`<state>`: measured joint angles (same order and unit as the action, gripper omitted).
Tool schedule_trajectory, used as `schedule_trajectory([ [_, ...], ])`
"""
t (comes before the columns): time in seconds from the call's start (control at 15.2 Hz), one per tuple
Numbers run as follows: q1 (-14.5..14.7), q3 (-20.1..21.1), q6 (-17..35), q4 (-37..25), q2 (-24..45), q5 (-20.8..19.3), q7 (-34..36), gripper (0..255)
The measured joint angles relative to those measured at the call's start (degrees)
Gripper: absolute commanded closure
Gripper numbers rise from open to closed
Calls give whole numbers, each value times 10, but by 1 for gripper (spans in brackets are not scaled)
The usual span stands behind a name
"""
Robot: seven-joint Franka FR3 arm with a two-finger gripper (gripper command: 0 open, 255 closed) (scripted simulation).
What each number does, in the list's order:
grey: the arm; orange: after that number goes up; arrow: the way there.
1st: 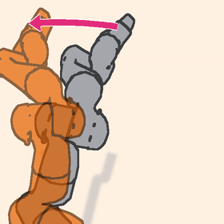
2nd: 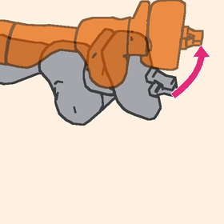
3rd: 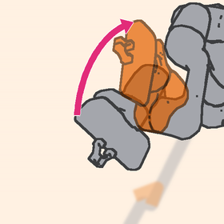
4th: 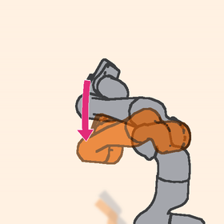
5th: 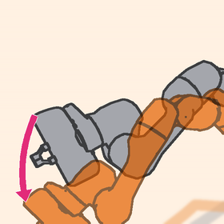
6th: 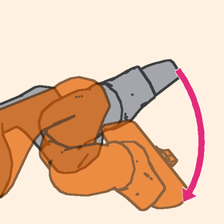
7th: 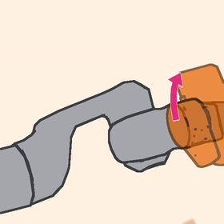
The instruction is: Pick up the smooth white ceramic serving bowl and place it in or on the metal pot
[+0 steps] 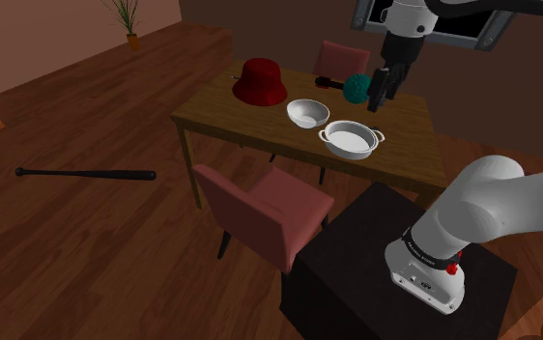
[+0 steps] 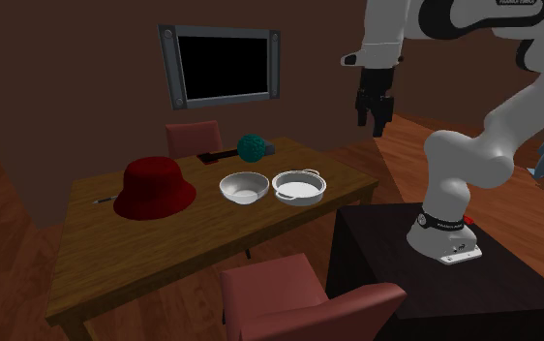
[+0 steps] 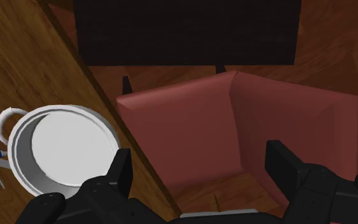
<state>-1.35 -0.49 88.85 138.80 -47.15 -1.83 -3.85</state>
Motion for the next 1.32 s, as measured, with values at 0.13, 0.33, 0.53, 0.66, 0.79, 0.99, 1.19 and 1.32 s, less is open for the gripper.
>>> schedule_trajectory([
  [0.13, -1, -1, 8, 0, 9, -2, 0, 0],
  [0.33, -4, -3, 57, 2, 55, -10, -2, 0],
  [0.53, -8, -6, 106, -7, 111, -21, -4, 0],
  [0.66, -11, -7, 138, -14, 150, -27, -3, 0],
  [0.79, -12, -7, 175, -20, 192, -32, 1, 0],
  [0.99, -16, -8, 218, -41, 256, -42, 4, 0],
  [1.19, -22, -11, 256, -76, 326, -53, 5, 0],
  [1.32, -24, -13, 277, -95, 365, -59, 7, 0],
])
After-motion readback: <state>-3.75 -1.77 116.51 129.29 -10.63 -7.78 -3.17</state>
